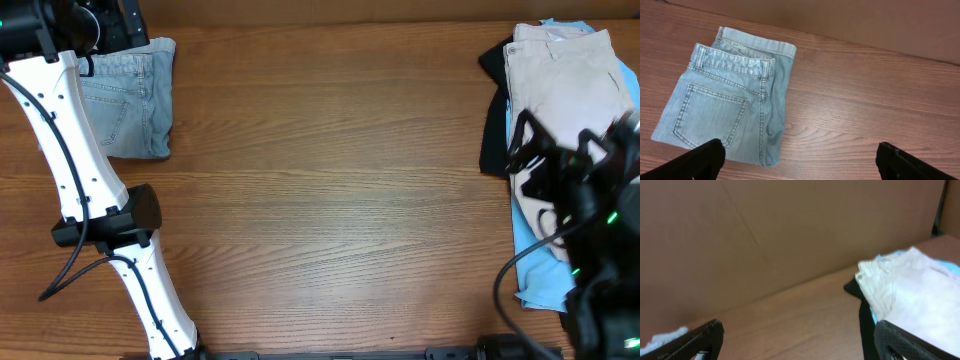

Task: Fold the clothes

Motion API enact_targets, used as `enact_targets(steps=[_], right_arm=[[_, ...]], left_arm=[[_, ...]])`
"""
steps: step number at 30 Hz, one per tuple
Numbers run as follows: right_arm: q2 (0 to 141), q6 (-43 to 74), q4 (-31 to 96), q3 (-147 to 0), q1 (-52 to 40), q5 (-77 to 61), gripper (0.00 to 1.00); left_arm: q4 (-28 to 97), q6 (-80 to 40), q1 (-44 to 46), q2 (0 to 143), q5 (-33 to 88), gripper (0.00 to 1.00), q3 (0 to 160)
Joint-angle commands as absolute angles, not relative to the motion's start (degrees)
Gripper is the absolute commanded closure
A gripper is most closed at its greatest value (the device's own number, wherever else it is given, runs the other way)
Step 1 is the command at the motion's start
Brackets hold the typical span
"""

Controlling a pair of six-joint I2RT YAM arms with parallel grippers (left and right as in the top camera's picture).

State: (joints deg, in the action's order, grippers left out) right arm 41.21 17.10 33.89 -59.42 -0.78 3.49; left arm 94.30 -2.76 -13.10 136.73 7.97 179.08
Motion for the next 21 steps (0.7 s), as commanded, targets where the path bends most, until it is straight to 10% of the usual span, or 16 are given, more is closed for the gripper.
enact_targets(steps=[1, 21], right_arm=[[33.34, 16.69, 27.88, -46.30, -0.56, 4.21, 0.00], [1.17, 16.64, 12.93, -6.22, -0.56, 4.03, 0.00]], left_arm=[[94.26, -1.87, -13.10, 135.63, 8.58, 0.00, 179.63], [94.26, -1.89, -13.10, 135.63, 8.58, 0.00, 179.63]])
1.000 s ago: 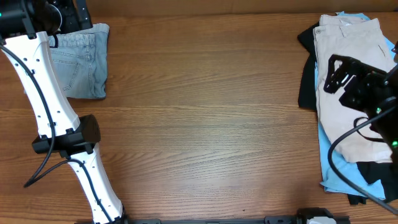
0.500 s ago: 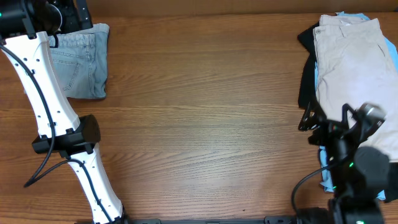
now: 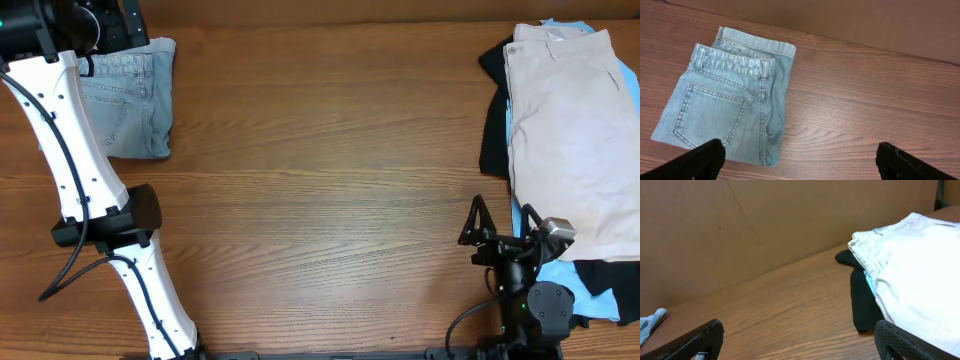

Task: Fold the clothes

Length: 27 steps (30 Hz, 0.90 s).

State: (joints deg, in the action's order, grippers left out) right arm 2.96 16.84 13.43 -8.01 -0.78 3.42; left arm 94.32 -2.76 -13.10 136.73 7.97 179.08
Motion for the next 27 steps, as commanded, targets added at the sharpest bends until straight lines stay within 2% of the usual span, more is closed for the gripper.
enact_targets(steps=[1, 10, 27], right_arm=[[0.56, 16.67, 12.91, -5.39, -0.56, 4.03, 0.00], [0.14, 16.45, 4.29, -0.43, -0.56, 3.49, 0.00], [0.16, 16.47, 4.38, -0.45, -0.67, 2.74, 0.00]], left_arm=[[94.26, -1.89, -13.10, 135.63, 8.58, 0.00, 179.61], [94.26, -1.89, -13.10, 135.63, 8.58, 0.00, 179.63], [94.28, -1.87, -13.10, 135.63, 8.58, 0.00, 179.63]])
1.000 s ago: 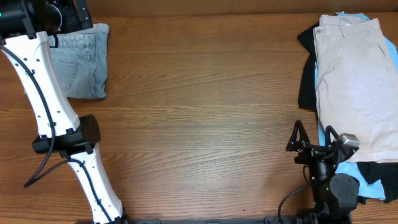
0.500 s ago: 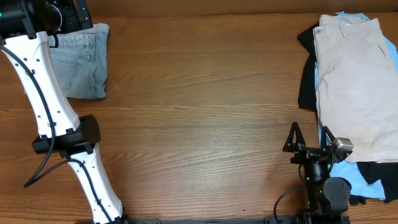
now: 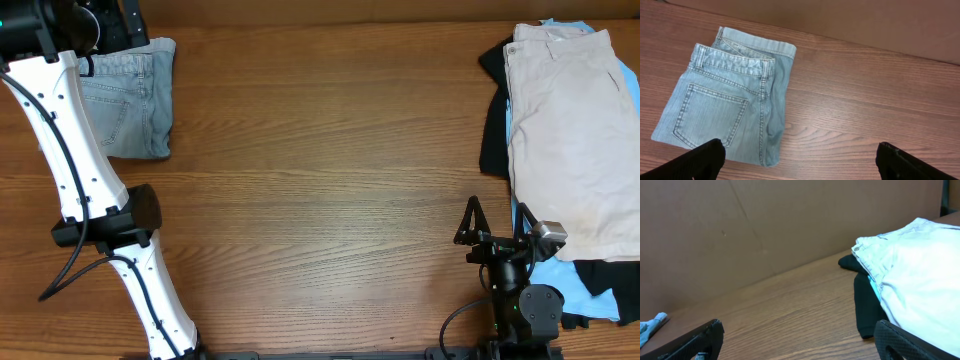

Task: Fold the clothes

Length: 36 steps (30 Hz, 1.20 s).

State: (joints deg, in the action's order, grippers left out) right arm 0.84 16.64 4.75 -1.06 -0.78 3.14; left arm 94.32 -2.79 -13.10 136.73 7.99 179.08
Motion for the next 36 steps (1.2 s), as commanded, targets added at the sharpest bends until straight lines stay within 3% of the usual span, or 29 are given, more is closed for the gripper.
enact_targets(steps=[1, 19, 31, 36], right_arm=[[0.16, 16.47, 4.38, -0.45, -0.67, 2.72, 0.00], [0.16, 16.47, 4.38, -0.45, -0.67, 2.72, 0.00], [0.16, 16.47, 4.38, -0.45, -0.67, 2.72, 0.00], [0.16, 16.47, 4.38, -0.45, -0.67, 2.72, 0.00]], left_arm=[[94.26, -1.89, -13.10, 135.63, 8.58, 0.00, 179.63], [94.26, -1.87, -11.35, 132.22, 8.45, 0.00, 176.57], [93.76, -1.21, -0.82, 103.37, 8.05, 0.00, 129.03], [83.99, 2.35, 2.09, 92.16, 3.84, 0.00, 112.44]])
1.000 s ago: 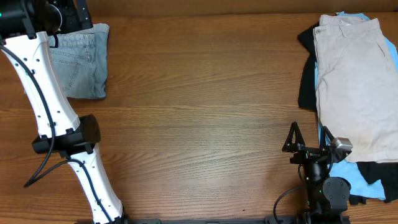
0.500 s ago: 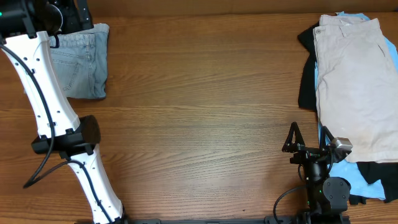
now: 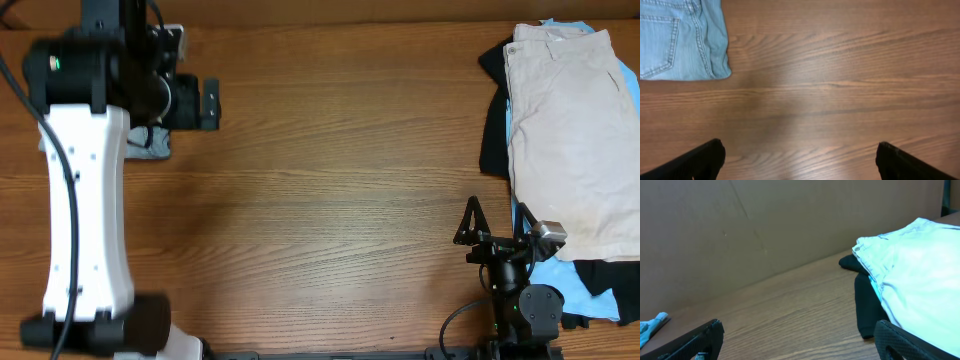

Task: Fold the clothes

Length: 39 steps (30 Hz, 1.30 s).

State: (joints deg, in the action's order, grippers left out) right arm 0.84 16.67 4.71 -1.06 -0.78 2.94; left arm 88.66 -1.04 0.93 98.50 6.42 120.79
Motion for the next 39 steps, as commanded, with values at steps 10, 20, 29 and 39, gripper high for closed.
enact_targets(steps=[10, 20, 29, 39], right_arm=[[0.16, 16.47, 4.38, -0.45, -0.67, 2.74, 0.00], [0.16, 16.47, 4.38, -0.45, -0.67, 2.74, 0.00], [0.16, 16.47, 4.38, -0.45, -0.67, 2.72, 0.00], [0.16, 16.47, 4.38, -0.45, -0.67, 2.72, 0.00]], left_arm=[[35.77, 2.63, 2.66, 66.28, 5.15, 0.00, 66.24], [-3.49, 2.59, 2.63, 41.58, 5.63, 0.00, 25.04], [-10.96, 2.50, 1.28, 20.69, 5.63, 0.00, 7.20], [-8.49, -0.40, -1.89, 7.86, 5.96, 0.00, 0.27]])
